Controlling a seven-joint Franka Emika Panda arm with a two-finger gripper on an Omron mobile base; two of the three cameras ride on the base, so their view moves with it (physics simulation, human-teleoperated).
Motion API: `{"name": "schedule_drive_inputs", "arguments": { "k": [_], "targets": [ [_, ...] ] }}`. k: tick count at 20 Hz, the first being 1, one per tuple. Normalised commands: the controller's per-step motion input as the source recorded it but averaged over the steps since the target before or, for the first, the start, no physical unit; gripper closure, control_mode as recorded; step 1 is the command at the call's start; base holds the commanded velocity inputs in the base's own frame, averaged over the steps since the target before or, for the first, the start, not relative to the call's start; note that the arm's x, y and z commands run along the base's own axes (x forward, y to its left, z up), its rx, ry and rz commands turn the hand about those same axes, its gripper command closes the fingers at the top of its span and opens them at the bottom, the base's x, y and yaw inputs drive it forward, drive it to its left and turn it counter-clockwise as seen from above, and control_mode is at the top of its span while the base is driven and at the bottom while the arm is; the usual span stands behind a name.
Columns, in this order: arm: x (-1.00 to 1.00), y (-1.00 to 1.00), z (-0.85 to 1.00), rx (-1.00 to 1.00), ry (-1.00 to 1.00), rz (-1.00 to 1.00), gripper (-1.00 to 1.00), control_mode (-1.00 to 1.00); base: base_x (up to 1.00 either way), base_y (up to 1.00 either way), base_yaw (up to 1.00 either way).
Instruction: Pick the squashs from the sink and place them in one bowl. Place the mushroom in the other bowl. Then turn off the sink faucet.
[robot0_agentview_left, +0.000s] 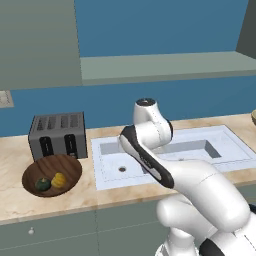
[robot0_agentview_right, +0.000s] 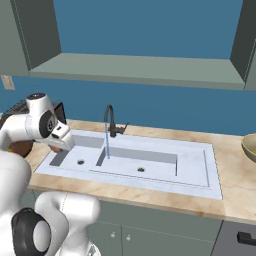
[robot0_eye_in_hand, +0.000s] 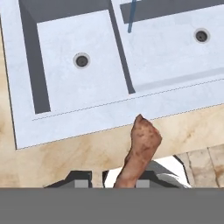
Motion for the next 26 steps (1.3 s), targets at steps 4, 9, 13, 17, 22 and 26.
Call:
{"name": "schedule_drive_inputs", "arguments": {
  "k": [4,9,13,17,22,26],
  "targets": [
    [0.0,-0.01,0.24,0.0,-0.11,0.0,1.0,-1.0,0.0,0.0,0.0],
    [-0.01,-0.29,0.0,0.0,0.0,0.0,1.0,-1.0,0.0,0.0,0.0],
    [-0.01,-0.66,0.0,0.0,0.0,0.0,1.0,-1.0,0.0,0.0,0.0],
    [0.0,-0.23,0.0,0.0,0.0,0.0,1.0,-1.0,0.0,0.0,0.0],
    [0.0,0.0,0.0,0.0,0.0,0.0,1.0,-1.0,0.0,0.0,0.0],
    [0.0,0.0,0.0,0.0,0.0,0.0,1.0,-1.0,0.0,0.0,0.0]
  ]
}}
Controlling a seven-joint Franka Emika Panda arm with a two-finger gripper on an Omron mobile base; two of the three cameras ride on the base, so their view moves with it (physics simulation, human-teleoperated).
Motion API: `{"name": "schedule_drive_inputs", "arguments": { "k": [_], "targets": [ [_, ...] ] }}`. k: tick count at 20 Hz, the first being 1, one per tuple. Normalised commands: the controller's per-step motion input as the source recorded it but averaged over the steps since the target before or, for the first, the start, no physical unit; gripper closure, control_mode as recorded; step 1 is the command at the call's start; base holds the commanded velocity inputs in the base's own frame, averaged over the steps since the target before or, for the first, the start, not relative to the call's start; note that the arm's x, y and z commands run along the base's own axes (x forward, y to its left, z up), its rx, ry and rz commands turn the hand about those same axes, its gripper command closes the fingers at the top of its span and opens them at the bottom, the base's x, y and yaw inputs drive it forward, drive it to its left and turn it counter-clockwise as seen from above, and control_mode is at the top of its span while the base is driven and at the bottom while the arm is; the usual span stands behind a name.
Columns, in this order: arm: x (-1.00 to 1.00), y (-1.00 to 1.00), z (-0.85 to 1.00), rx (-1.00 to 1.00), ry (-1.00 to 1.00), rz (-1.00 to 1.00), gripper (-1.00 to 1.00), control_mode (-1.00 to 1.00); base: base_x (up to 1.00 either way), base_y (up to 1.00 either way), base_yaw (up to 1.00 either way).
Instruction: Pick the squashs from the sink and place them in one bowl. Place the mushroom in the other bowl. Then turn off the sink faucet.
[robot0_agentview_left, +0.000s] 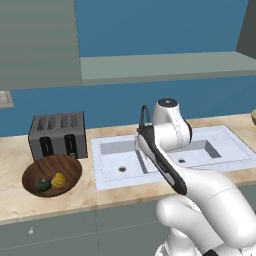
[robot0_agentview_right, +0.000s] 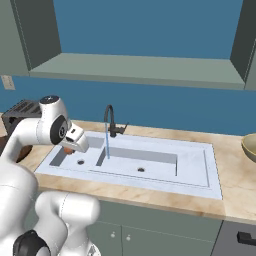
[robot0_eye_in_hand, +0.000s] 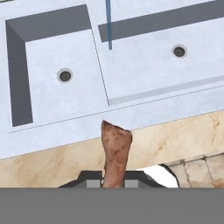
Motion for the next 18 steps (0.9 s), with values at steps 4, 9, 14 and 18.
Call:
{"name": "schedule_drive_inputs", "arguments": {
  "k": [4,9,14,18],
  "targets": [
    [-0.11,0.0,0.0,0.0,-0.01,0.0,1.0,-1.0,0.0,0.0,0.0],
    [0.0,0.0,0.0,0.0,0.0,0.0,1.0,1.0,-0.49,-0.46,-0.02],
    [0.0,0.0,0.0,0.0,0.0,0.0,1.0,1.0,-0.02,-0.99,-0.01],
    [0.0,0.0,0.0,0.0,0.0,0.0,1.0,1.0,0.0,-1.0,0.0]
  ]
}}
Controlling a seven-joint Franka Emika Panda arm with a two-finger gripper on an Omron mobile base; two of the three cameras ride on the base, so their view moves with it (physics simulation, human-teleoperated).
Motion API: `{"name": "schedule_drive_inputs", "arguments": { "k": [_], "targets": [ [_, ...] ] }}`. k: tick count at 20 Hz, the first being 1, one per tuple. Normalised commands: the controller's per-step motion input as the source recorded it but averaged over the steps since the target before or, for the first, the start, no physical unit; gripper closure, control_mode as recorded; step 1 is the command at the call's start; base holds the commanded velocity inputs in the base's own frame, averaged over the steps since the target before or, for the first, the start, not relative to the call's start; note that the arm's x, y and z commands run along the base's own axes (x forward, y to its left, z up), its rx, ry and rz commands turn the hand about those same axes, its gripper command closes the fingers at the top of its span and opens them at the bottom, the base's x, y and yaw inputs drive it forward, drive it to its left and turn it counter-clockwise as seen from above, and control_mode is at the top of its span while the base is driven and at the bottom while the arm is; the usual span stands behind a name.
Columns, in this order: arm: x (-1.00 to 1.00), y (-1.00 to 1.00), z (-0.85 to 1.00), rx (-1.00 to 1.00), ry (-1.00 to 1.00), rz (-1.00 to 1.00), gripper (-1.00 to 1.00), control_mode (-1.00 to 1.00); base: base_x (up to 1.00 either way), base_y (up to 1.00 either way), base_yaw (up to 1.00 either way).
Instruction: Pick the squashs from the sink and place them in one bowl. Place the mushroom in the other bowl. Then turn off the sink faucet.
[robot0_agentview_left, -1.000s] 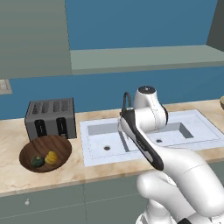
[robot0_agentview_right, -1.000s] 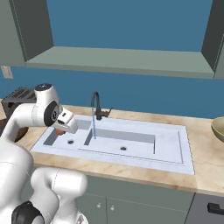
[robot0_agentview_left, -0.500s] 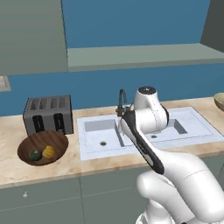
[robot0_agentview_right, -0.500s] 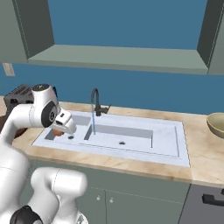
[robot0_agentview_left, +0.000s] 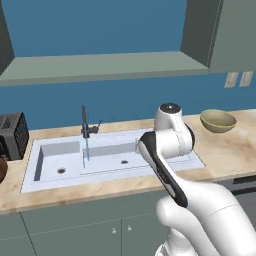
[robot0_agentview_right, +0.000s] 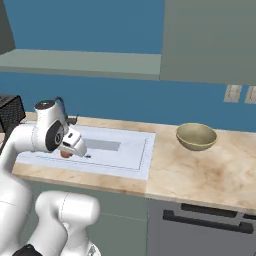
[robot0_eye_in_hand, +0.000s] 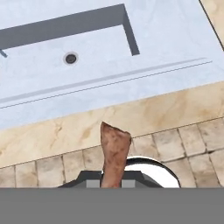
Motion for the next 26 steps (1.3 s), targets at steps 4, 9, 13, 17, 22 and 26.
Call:
{"name": "schedule_drive_inputs", "arguments": {
  "k": [4,9,13,17,22,26],
  "targets": [
    [0.0,0.0,0.0,0.0,0.0,0.0,1.0,1.0,0.0,-1.0,0.0],
    [0.0,0.0,0.0,0.0,0.0,0.0,1.0,1.0,0.01,-1.0,0.0],
    [0.0,0.0,0.0,0.0,0.0,0.0,1.0,1.0,0.12,-1.0,0.0],
    [0.0,0.0,0.0,0.0,0.0,0.0,1.0,1.0,0.46,-0.82,0.05],
    [0.0,0.0,0.0,0.0,0.0,0.0,1.0,1.0,0.76,-0.41,0.03],
    [0.18,-0.16,0.02,0.05,-0.05,0.01,1.0,-1.0,0.36,-0.18,0.02]
  ]
}}
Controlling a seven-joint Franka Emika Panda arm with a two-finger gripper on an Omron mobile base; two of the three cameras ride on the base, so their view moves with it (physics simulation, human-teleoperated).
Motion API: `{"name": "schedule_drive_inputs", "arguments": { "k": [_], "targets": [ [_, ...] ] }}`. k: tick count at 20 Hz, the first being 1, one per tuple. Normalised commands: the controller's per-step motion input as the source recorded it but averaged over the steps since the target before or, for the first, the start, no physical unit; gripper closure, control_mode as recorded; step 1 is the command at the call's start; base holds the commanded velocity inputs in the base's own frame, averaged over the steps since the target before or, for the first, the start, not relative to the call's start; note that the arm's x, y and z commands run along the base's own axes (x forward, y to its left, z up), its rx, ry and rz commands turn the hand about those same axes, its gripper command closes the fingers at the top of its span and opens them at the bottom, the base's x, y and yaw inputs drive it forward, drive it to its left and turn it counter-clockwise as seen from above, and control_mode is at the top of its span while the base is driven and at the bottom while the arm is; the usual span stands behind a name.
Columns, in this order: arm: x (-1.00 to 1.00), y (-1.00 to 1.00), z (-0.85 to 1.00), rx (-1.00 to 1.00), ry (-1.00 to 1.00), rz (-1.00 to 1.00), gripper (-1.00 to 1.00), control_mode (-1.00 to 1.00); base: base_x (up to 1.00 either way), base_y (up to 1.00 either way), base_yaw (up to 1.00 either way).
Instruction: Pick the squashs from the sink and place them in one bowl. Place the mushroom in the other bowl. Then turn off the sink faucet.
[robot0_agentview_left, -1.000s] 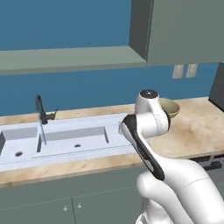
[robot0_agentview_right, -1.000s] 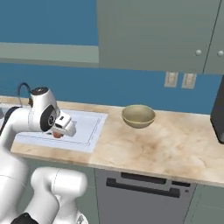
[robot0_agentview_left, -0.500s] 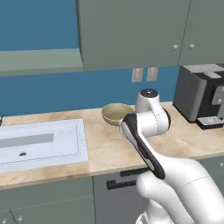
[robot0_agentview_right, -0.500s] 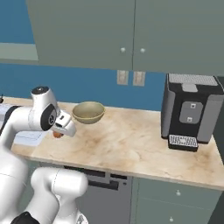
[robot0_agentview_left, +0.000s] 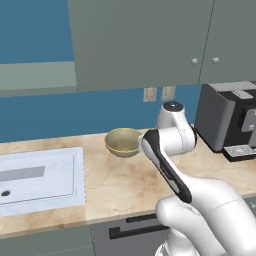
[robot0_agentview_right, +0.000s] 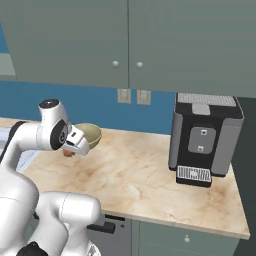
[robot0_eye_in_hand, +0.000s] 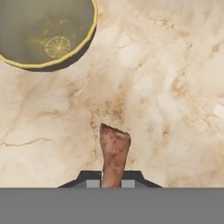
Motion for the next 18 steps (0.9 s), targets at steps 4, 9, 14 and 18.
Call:
{"name": "schedule_drive_inputs", "arguments": {
  "k": [4,9,14,18],
  "targets": [
    [0.04,-0.01,0.31,0.15,-0.11,0.0,1.0,-1.0,0.0,0.0,0.0],
    [0.0,-0.02,0.13,0.25,-0.17,0.0,1.0,-1.0,0.0,0.0,0.0],
    [-0.04,0.0,0.04,0.25,-0.26,0.0,1.0,-1.0,0.0,0.0,0.0],
    [0.0,0.0,0.0,0.29,-0.17,0.0,1.0,-1.0,0.0,0.0,0.0]
  ]
}}
